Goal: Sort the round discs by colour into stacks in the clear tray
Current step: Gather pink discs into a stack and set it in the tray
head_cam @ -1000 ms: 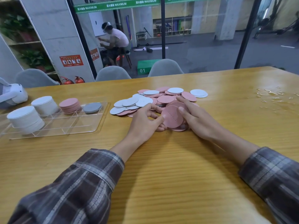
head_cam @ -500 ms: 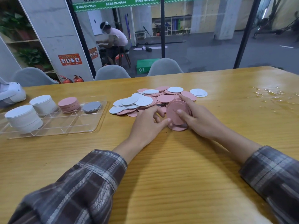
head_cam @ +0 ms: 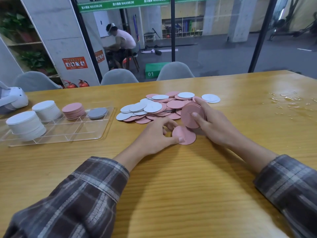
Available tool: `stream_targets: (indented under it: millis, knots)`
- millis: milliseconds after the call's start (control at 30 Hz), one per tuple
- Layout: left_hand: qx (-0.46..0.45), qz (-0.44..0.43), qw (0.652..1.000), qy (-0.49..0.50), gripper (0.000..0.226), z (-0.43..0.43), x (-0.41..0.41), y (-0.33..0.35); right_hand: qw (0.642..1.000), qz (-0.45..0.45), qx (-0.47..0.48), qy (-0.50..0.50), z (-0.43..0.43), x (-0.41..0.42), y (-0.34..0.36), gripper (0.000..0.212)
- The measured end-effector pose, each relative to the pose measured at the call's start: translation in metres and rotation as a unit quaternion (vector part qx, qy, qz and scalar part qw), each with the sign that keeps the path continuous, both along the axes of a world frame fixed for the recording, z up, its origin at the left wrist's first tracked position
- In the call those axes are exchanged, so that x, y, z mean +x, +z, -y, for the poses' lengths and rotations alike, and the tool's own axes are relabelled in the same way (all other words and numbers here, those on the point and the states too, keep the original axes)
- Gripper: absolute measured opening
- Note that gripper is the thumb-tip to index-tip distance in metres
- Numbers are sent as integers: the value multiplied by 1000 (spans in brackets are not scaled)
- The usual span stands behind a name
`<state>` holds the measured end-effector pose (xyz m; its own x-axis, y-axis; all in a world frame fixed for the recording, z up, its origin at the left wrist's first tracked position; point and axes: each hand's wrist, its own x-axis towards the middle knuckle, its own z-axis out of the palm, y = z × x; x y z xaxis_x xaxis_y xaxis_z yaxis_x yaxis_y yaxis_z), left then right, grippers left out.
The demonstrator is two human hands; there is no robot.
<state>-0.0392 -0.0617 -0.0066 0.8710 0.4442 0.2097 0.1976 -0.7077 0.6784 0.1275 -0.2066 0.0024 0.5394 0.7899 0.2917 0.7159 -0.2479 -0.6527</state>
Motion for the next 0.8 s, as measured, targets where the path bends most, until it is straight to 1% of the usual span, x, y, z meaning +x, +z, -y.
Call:
stream_targets:
  millis: [133, 267, 400, 533, 600, 700, 800]
  knots:
    - [-76, 45, 996, 12, 30, -4, -3, -1, 1000, -7, 6, -9, 0, 0, 2, 54]
    - [-111, 97, 988, 39, 15, -7, -3, -3, 1000, -24, 10, -1, 1, -2, 1, 52]
    - [-118, 112, 985, 52, 14, -8, -3, -2, 999, -31, 18, -5, 1, -2, 2, 51]
    - [-119, 168, 975, 78, 15, -6, -1, 3, 999, -46, 19, -1, 2, -4, 2, 51]
    - [-127, 175, 973, 87, 14, -5, -1, 3, 998, -59, 24, 10, 2, -7, 2, 50]
    - [-139, 156, 973, 95, 12, -3, 0, -1, 997, -65, 24, 32, 0, -10, 0, 49]
    - [-160, 146, 972, 93, 14, -1, 1, -2, 996, -70, 13, 46, -1, -11, -1, 48]
